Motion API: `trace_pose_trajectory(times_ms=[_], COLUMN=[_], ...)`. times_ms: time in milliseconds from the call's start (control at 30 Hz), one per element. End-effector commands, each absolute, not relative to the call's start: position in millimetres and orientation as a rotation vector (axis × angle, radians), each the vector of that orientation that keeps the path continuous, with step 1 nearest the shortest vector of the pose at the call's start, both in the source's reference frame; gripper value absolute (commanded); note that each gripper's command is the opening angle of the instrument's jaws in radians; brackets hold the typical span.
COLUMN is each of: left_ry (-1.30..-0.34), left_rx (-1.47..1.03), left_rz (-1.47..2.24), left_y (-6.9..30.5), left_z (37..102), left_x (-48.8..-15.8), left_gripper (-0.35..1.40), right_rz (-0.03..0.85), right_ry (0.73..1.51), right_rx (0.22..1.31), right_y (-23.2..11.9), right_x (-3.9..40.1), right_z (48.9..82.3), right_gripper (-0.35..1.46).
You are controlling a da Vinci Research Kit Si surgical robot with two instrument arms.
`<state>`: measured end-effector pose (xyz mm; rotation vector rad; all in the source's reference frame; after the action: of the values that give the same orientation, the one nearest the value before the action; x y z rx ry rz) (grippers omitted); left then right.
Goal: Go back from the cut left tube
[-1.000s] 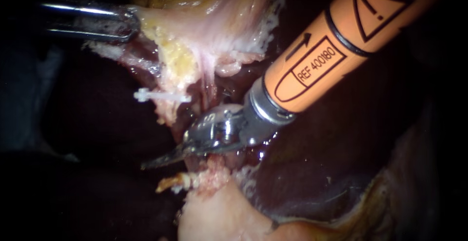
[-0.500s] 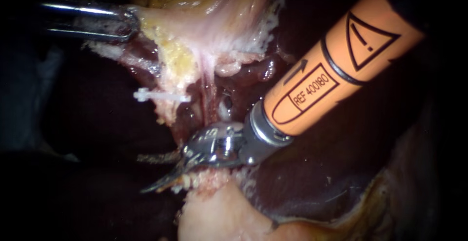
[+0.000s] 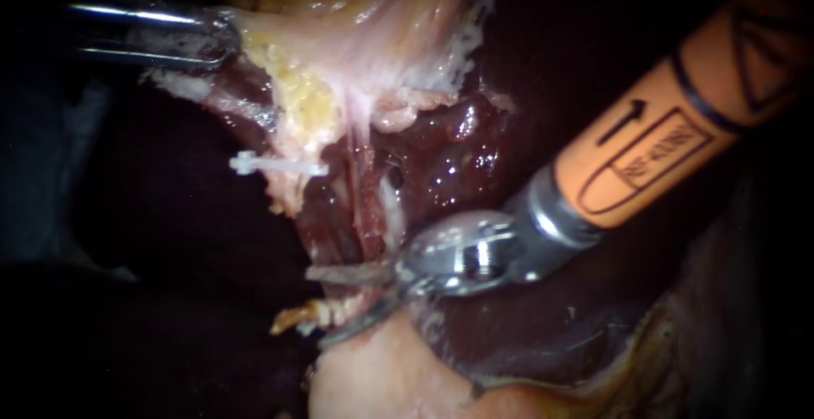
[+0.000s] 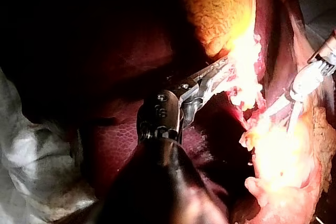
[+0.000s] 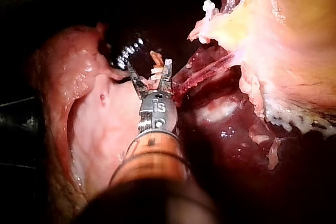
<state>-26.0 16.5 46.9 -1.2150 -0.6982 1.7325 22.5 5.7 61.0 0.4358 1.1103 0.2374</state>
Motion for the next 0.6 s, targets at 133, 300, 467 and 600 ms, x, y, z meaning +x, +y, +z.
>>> trace_pose_trajectory(times_ms=[133, 300, 467, 600], left_ry=[-0.699, -0.699, -0.699, -0.699], left_rx=[-1.215, -1.215, -1.215, -1.215], left_rz=[1.733, 1.733, 1.733, 1.732], left_y=[16.5, 16.5, 16.5, 16.5], left_z=[46.9, 46.9, 46.9, 46.9], left_x=[-26.0, -26.0, -26.0, -26.0], left_gripper=[-0.35, -0.35, -0.35, -0.35], right_rz=[0.225, 0.207, 0.171, 0.167], right_ry=[1.094, 1.067, 0.977, 0.917], right_rx=[0.345, 0.280, 0.253, 0.237], right_y=[7.3, 9.3, 11.2, 12.0], right_x=[18.1, 13.5, 10.0, 8.4], right_z=[59.3, 57.7, 56.5, 56.3], right_gripper=[1.44, 1.44, 1.44, 1.44])
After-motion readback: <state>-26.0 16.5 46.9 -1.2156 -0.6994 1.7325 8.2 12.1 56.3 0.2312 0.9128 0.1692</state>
